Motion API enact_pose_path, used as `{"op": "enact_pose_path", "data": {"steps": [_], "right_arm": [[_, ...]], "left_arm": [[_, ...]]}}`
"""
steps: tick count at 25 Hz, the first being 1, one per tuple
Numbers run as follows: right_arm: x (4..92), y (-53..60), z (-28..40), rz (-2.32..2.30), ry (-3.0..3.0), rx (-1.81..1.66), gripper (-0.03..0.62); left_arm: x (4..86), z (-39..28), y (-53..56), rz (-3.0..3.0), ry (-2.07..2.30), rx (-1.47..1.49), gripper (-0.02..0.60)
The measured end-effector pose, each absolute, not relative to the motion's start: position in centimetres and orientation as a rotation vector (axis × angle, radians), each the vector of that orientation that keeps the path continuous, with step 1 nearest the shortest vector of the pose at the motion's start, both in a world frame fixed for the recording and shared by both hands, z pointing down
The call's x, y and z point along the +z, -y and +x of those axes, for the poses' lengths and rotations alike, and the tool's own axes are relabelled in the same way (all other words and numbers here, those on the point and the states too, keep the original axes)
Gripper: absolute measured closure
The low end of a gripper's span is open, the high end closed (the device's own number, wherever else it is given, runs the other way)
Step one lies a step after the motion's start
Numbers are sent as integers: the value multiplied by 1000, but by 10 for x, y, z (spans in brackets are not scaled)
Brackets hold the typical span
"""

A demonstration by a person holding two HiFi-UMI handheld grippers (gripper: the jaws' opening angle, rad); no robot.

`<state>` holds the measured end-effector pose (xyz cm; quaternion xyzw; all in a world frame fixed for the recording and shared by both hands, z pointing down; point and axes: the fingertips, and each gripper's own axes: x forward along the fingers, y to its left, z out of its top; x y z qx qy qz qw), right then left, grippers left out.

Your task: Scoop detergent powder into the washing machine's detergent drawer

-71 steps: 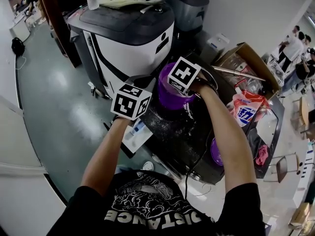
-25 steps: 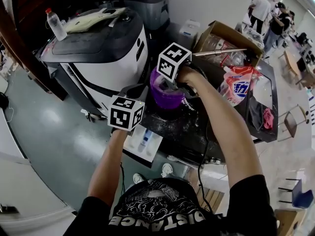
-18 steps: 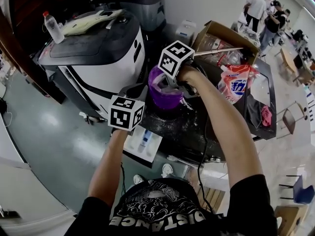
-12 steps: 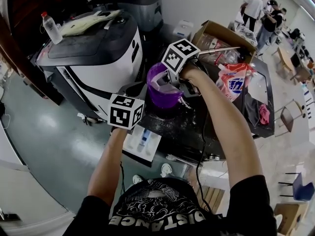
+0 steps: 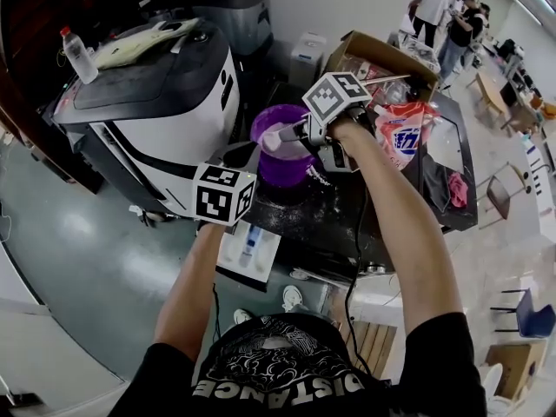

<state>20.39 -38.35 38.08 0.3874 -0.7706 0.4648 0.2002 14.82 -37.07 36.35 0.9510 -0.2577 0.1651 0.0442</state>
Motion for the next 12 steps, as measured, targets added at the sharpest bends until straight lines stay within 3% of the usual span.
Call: {"op": "enact_pose_path", "data": {"steps": [12], "right_arm": [[371,377,225,1320,2270,1504,559]], "left_arm": [[361,156,369,2938,723,496,578]]}}
